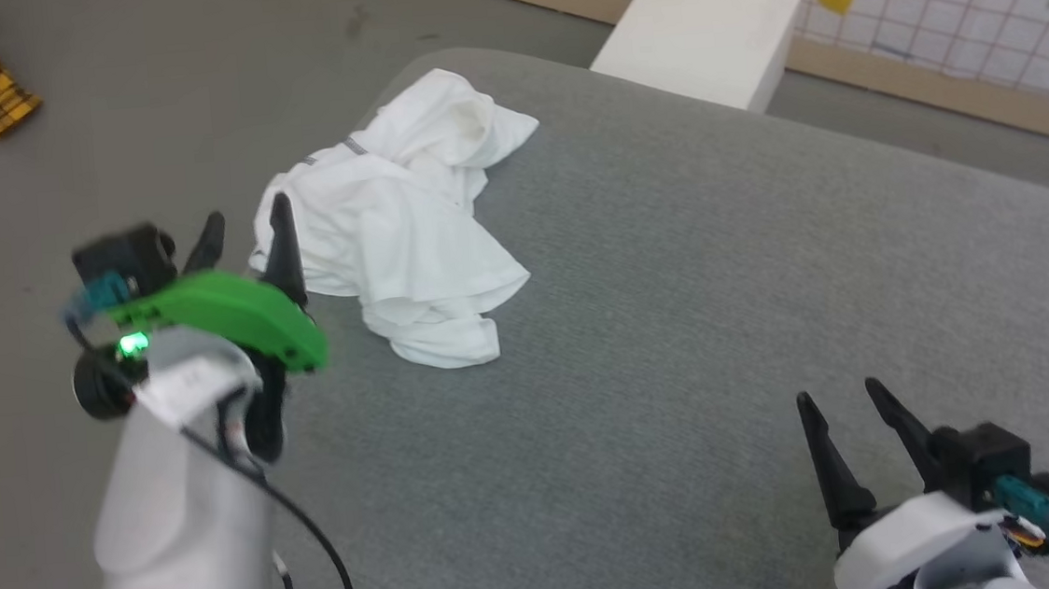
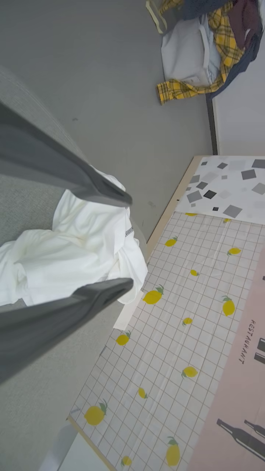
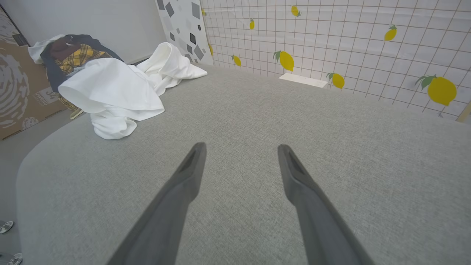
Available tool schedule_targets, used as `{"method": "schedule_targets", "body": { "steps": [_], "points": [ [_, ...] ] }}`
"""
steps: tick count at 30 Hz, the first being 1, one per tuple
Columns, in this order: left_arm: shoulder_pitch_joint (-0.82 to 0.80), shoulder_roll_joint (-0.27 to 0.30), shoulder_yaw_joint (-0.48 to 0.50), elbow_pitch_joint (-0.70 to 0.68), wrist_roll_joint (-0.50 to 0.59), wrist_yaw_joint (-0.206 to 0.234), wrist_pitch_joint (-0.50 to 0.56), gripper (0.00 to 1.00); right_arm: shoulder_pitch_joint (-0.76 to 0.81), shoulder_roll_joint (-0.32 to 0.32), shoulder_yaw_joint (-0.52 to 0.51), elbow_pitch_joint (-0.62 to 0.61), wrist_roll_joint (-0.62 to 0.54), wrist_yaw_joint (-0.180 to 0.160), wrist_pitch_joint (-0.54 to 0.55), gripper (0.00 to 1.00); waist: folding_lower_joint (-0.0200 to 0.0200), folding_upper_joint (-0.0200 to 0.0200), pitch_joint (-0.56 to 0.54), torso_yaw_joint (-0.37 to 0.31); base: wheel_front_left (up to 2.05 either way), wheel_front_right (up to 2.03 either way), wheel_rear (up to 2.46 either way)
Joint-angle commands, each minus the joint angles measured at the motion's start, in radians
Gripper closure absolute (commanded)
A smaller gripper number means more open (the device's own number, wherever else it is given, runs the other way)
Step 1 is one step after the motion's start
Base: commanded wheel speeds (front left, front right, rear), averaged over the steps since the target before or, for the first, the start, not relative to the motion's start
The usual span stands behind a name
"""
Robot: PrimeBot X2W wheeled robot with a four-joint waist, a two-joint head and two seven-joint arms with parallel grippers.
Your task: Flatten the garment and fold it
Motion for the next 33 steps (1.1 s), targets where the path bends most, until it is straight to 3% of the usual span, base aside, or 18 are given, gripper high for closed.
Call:
{"method": "schedule_targets", "body": {
  "steps": [1,4,5,10,18,26,27,28,33],
  "points": [
    [-0.056,0.013,0.006,0.045,-0.016,-0.003,0.041,0.00,-0.023,0.000,0.001,-0.018,-0.018,-0.002,0.011,0.00,0.0000,0.0094,0.074,-0.076,0.00,0.00,0.00],
    [-0.168,0.041,0.021,0.154,-0.046,0.004,0.154,0.00,-0.034,0.000,0.001,-0.058,-0.045,-0.002,0.042,0.00,0.0000,0.0094,0.129,-0.137,0.00,0.00,0.00],
    [-0.244,0.072,0.039,0.241,-0.077,0.019,0.274,0.00,-0.041,0.000,-0.006,-0.096,-0.067,-0.002,0.066,0.00,0.0000,0.0094,0.181,-0.192,0.00,0.00,0.00],
    [-0.318,0.105,0.050,0.326,-0.109,0.065,0.477,0.00,-0.041,-0.001,-0.043,-0.160,-0.089,-0.002,0.092,0.00,0.0000,0.0094,0.269,-0.252,0.00,0.00,0.00],
    [-0.321,0.085,0.014,0.382,-0.109,0.120,0.646,0.00,-0.040,-0.007,-0.067,-0.213,-0.096,-0.002,0.102,0.00,0.0000,0.0094,0.349,-0.275,0.00,0.00,0.00],
    [-0.279,0.036,-0.042,0.414,-0.096,0.124,0.703,0.00,-0.054,-0.007,-0.059,-0.217,-0.094,-0.002,0.106,0.00,0.0000,0.0094,0.366,-0.263,0.00,0.00,0.00],
    [-0.273,0.033,-0.046,0.419,-0.093,0.126,0.698,0.31,-0.057,-0.007,-0.056,-0.216,-0.093,-0.002,0.106,0.00,0.0000,0.0094,0.365,-0.260,0.00,0.00,0.00],
    [-0.271,0.035,-0.047,0.415,-0.089,0.128,0.679,1.00,-0.059,-0.007,-0.054,-0.214,-0.093,-0.002,0.106,0.00,0.0000,0.0094,0.363,-0.258,0.00,0.00,0.00],
    [-0.286,0.047,-0.019,0.380,-0.089,0.133,0.520,1.00,-0.058,-0.009,-0.050,-0.193,-0.087,-0.002,0.100,0.00,0.0000,0.0094,0.334,-0.239,0.00,0.00,0.00]
  ]
}}
